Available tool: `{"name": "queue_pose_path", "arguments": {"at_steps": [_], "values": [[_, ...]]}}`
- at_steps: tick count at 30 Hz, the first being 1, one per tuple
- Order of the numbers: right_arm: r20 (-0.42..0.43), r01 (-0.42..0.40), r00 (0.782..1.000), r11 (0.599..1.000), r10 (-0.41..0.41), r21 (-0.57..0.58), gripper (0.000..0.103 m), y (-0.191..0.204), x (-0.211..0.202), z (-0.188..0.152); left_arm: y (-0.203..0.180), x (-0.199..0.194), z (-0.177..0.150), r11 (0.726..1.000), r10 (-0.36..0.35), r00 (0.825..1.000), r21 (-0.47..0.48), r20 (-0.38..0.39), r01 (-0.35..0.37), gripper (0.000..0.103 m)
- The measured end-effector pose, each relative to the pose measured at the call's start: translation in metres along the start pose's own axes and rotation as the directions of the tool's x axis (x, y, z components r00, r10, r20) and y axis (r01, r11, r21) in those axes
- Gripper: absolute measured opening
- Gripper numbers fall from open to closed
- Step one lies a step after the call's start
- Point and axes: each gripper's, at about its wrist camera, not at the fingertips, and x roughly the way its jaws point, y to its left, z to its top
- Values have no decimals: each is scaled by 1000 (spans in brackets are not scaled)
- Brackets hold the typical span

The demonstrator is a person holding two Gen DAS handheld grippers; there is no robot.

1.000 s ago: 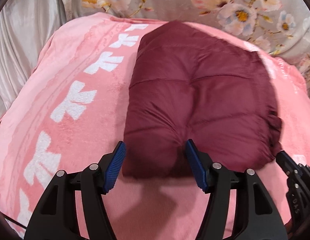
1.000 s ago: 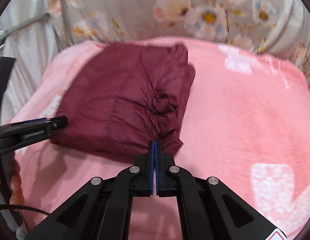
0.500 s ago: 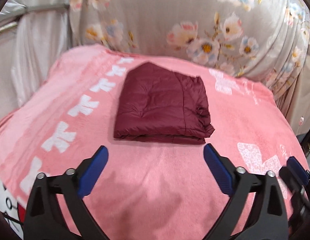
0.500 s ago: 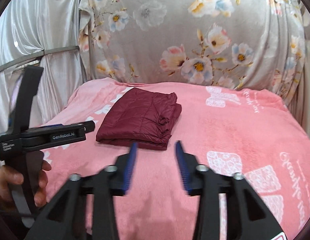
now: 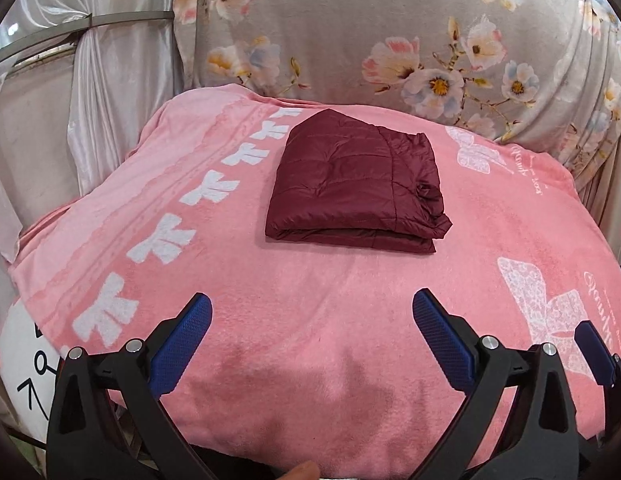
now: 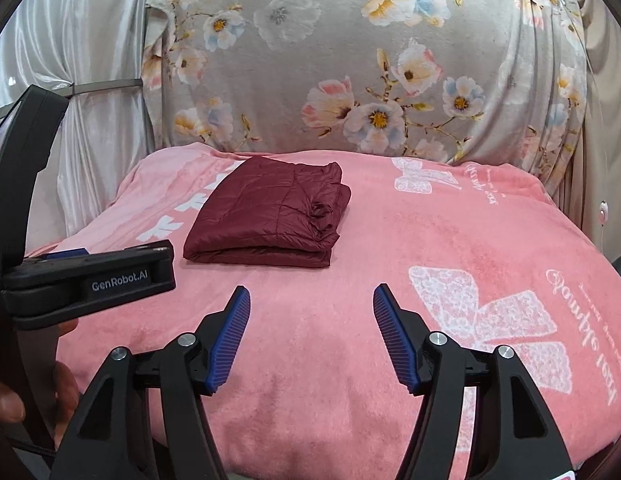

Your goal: Fold large clothes

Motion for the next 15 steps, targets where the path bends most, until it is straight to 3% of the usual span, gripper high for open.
{"name": "queue_pose_path", "arguments": {"at_steps": [15], "values": [[-55, 12, 998, 999, -10, 34, 66, 0, 26, -5, -18, 14, -9, 996, 46, 999, 80, -2, -46, 98]]}}
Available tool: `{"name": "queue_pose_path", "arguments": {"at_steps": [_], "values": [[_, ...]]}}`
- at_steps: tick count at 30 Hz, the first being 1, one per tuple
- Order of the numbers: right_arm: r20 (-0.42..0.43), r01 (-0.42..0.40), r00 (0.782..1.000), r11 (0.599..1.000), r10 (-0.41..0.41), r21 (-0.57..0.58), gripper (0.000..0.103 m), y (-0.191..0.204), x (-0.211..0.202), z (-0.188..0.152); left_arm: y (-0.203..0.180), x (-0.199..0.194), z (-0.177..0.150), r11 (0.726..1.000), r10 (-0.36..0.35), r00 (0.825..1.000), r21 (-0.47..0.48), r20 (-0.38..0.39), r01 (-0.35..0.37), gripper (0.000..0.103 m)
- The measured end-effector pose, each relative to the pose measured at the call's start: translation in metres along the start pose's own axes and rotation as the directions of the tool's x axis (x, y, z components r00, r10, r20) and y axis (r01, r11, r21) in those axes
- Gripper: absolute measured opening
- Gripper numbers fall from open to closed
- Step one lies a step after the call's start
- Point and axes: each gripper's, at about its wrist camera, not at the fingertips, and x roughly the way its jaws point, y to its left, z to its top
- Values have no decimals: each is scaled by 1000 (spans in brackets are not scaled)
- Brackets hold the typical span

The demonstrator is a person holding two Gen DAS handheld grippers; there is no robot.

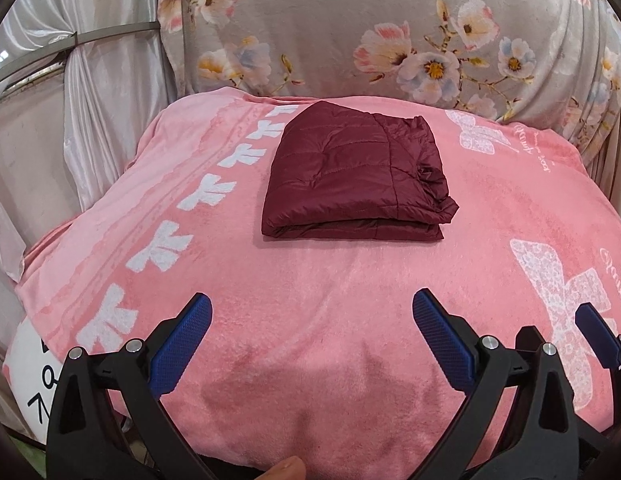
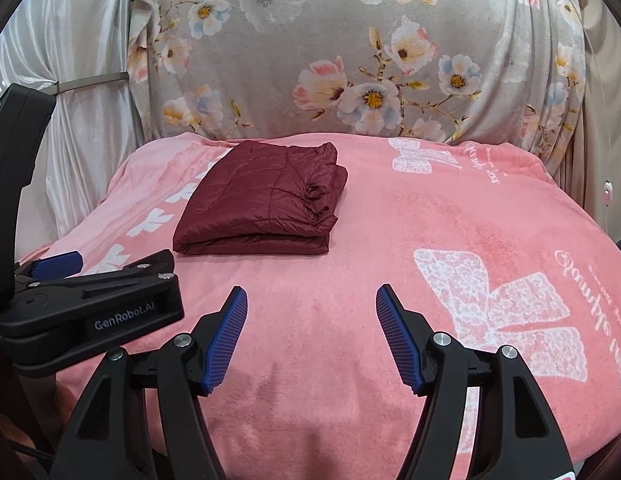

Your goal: Fold large clothes

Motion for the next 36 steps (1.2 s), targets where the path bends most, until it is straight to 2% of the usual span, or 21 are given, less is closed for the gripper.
{"name": "queue_pose_path", "arguments": {"at_steps": [10, 21, 36], "values": [[-16, 5, 1000, 1000, -5, -5, 66, 6, 6, -1, -2, 3, -2, 1000, 5, 1000, 7, -2, -5, 98], [-13, 35, 999, 999, -34, 37, 67, -4, 8, 0, 8, 13, -5, 1000, 23, 1000, -4, -18, -23, 98], [-34, 22, 999, 999, -20, 42, 67, -6, 13, -2, 5, 16, -9, 1000, 30, 999, -1, -28, -30, 98]]}}
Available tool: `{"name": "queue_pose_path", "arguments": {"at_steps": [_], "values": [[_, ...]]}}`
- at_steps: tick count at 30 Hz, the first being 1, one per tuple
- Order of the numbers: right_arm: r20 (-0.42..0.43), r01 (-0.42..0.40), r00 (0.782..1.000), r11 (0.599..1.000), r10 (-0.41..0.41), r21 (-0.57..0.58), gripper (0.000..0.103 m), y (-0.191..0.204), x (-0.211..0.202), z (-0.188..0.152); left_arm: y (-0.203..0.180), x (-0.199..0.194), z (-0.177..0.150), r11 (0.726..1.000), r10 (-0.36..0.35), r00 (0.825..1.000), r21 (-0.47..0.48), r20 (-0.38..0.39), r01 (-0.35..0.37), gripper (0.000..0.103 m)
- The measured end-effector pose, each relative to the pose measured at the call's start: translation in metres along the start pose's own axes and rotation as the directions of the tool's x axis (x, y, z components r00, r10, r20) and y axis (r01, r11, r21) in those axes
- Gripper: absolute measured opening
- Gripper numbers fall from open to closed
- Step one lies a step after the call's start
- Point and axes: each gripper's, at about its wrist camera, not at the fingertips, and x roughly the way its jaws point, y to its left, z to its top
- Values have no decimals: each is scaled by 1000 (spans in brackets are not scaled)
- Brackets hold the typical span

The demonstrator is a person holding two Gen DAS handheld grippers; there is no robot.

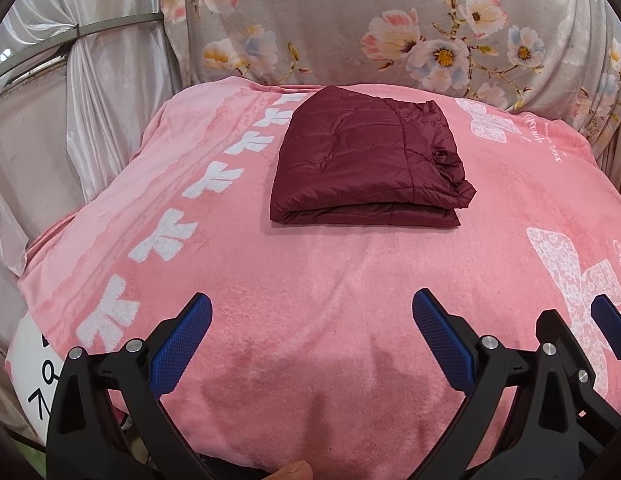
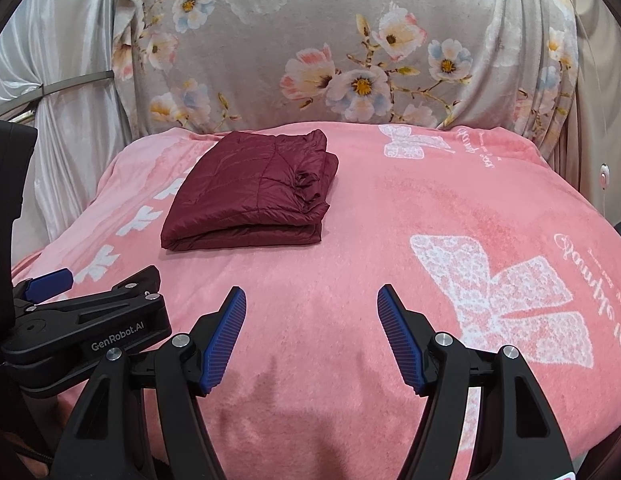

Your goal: Fold large clothes

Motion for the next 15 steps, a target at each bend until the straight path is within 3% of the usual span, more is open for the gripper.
{"name": "queue_pose_path", "arguments": {"at_steps": [15], "values": [[1, 2, 1000, 1000, -2, -4, 67, -1, 0, 0, 2, 1, -1, 1000, 1, 1000, 1, 0, -1, 98]]}}
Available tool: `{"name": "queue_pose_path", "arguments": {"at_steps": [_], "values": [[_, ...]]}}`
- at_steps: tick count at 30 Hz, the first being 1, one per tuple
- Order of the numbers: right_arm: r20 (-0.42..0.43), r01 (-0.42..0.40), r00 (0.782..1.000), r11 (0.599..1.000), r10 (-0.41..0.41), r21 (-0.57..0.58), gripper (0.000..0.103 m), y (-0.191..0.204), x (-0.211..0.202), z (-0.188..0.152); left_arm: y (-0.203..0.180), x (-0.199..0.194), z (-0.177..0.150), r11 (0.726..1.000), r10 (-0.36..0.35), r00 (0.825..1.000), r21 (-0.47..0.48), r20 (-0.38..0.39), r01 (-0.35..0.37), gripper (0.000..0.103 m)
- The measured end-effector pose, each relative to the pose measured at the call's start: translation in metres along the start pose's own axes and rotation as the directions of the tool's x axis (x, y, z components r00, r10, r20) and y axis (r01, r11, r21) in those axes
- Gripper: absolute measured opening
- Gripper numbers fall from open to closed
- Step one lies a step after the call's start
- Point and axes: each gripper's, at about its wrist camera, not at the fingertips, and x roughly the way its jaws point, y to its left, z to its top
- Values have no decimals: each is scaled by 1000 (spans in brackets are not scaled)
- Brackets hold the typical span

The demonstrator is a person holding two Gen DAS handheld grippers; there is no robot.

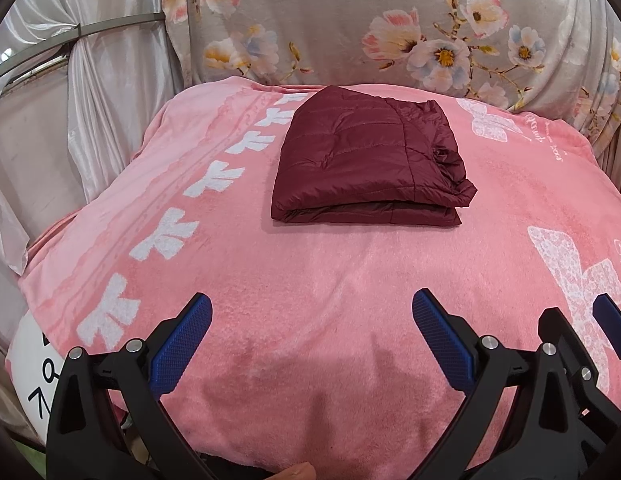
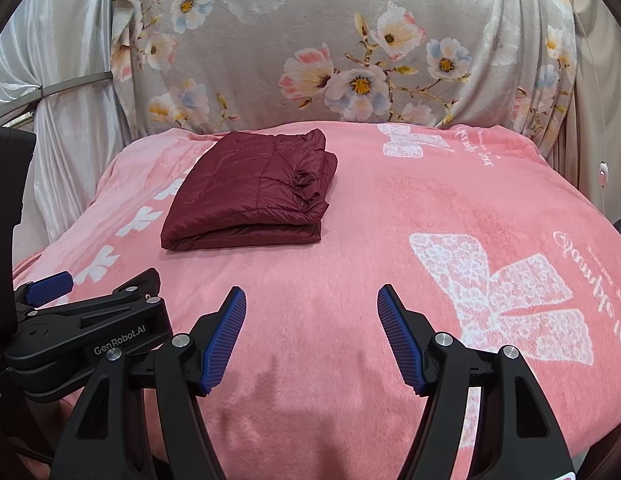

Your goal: Fold large clothes

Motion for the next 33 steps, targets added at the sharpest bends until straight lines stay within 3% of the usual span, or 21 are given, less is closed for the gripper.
{"name": "queue_pose_path", "arguments": {"at_steps": [18, 23, 33], "values": [[-1, -2, 1000, 1000, 2, -2, 67, -2, 0, 1, 5, 0, 1, 1000, 3, 1000, 1, 11, -3, 98], [-4, -8, 1000, 1000, 8, -2, 67, -1, 0, 0, 7, 5, 2, 1000, -23, 999, -10, -22, 23, 98], [-5, -3, 1000, 1000, 3, -4, 67, 1, 0, -2, 1, 4, -1, 1000, 8, 1000, -2, -13, -8, 96]]}}
